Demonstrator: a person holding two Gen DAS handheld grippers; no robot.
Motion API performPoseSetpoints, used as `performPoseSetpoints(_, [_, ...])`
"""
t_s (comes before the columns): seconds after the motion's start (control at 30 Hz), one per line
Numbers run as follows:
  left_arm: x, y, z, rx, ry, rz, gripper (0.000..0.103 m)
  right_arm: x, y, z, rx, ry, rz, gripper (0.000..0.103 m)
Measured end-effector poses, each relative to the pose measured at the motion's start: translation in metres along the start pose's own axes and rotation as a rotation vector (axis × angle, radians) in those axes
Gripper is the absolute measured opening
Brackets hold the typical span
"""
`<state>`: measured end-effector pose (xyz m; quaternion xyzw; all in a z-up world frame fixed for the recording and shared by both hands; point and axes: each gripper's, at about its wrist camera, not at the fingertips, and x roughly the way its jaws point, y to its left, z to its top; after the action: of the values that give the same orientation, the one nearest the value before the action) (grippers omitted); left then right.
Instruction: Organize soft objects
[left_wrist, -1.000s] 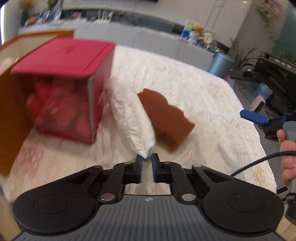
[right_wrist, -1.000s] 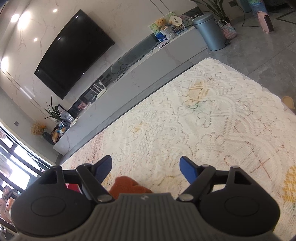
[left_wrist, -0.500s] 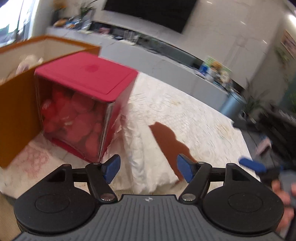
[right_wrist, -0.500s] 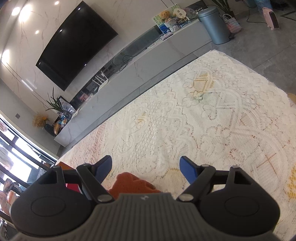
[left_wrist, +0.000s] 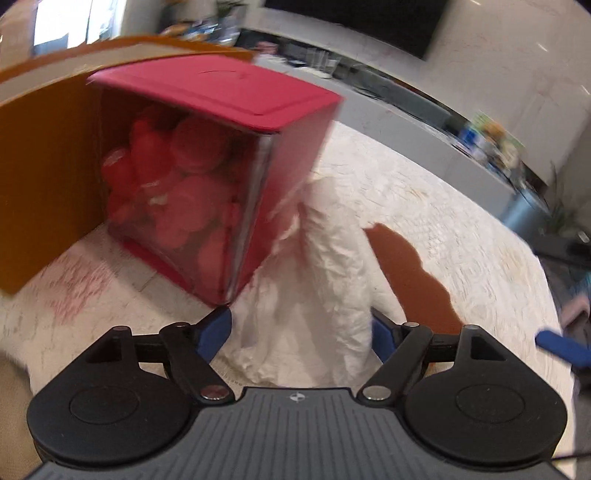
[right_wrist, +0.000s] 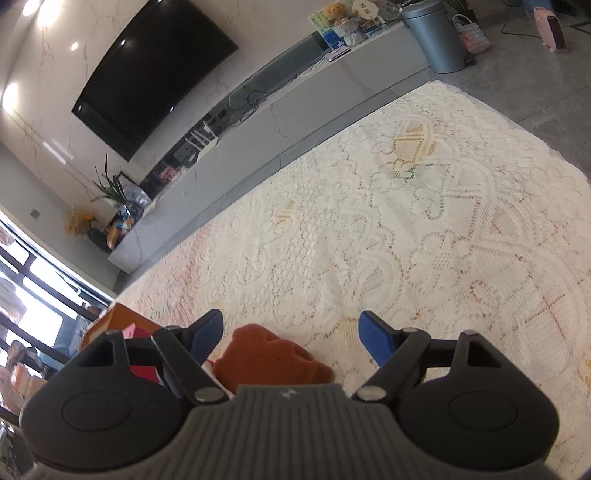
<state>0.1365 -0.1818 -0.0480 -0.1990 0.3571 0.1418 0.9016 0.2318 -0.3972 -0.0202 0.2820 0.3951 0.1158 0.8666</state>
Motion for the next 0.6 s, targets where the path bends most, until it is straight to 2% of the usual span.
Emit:
performPoseSetpoints(0.03, [0.000,-0.001,0.001,0.049,-0.001,-0.006,0.069,0.001,-0.001,0.000,-0.007,0.004,-0.014,0.080])
performPoseSetpoints(0.07, [0.000,-0.003,0.002,0.095,0.003,-0.014,0.041,0.002,-0.002,0.000,-0.006,0.009,-0.026,0.080])
performPoseSetpoints(0.17, [-0.007,-0.010,0.002,0.197,0.007,-0.020,0.018,0.006,-0.008,0.000,0.001,0.022,-0.060,0.080])
performPoseSetpoints(0.3, [-0.022,-0.009,0.004,0.196,-0.023,-0.032,0.015,0.018,-0.001,-0.005,-0.062,0.073,-0.064,0.081])
performPoseSetpoints(0.43, [-0.038,0.002,0.008,0.180,0.007,-0.050,0.014,0.036,0.020,-0.015,-0.181,0.154,-0.062,0.081])
performPoseSetpoints(0.5, [-0.043,0.006,0.012,0.174,0.031,-0.062,0.014,0.044,0.028,-0.019,-0.235,0.188,-0.088,0.089])
performPoseSetpoints(0.6, [-0.049,0.013,0.019,0.143,0.083,-0.100,0.014,0.059,0.036,-0.026,-0.318,0.231,-0.122,0.090])
